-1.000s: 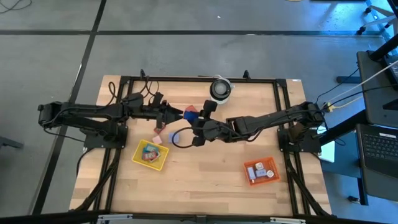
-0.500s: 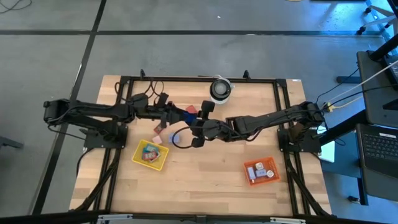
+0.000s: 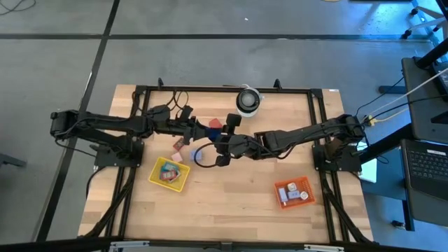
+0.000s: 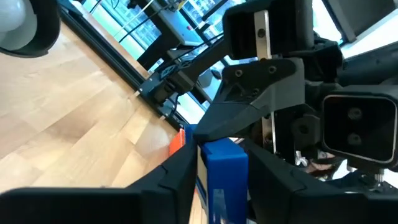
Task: Pick & Place Office items
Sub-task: Put the blue digital timer into the yellow bin
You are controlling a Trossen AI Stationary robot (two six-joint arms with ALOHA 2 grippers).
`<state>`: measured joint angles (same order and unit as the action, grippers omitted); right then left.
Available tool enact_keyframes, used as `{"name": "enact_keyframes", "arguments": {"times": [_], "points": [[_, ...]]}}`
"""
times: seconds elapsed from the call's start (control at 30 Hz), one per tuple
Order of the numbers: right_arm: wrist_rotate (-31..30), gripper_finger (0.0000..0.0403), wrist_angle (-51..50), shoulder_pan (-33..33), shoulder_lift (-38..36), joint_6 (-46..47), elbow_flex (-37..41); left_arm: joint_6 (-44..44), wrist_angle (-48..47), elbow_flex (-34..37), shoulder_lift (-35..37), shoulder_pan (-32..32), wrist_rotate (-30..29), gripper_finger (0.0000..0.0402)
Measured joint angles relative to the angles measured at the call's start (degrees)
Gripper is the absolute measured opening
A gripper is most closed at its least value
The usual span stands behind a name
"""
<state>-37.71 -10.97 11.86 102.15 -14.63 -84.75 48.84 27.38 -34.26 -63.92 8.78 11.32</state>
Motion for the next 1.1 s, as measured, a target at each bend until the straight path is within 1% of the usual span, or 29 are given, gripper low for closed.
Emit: {"name": "enact_keyframes", "arguments": {"times": [0.17,0.37,0.47,0.63,0.73,0.93,1.0,1.1], "points": [[-0.1,0.0155,0.0,-0.1,0.0,-0.5,0.0,0.0,-0.2,0.0,0.0,-0.1,0.1,0.0091],[-0.4,0.0155,0.0,-0.4,0.0,-1.3,0.0,0.0,-0.4,0.0,0.0,0.0,-0.2,0.0065],[-0.3,0.0162,0.1,-0.5,0.0,-1.3,0.0,0.0,-0.4,0.0,0.0,0.0,-0.2,0.0061],[1.1,0.0216,0.4,-0.6,0.1,-1.1,0.0,-0.3,0.6,-0.2,0.1,-0.2,1.3,0.0059],[0.0,0.0237,0.5,-0.7,0.1,-1.0,0.0,-1.0,0.7,-0.2,0.1,-0.1,1.2,0.0059],[-2.4,0.0242,0.7,-0.6,0.1,-1.3,0.0,-2.6,1.0,-0.2,0.6,0.4,0.8,0.0058],[-2.6,0.0241,0.7,-0.6,0.1,-1.6,0.0,-3.6,-0.3,-0.2,1.6,1.2,0.9,0.0058],[-5.4,0.0241,0.6,-0.6,-0.2,-2.7,0.0,-5.5,-4.2,-0.2,4.3,3.1,1.0,0.0057]]}}
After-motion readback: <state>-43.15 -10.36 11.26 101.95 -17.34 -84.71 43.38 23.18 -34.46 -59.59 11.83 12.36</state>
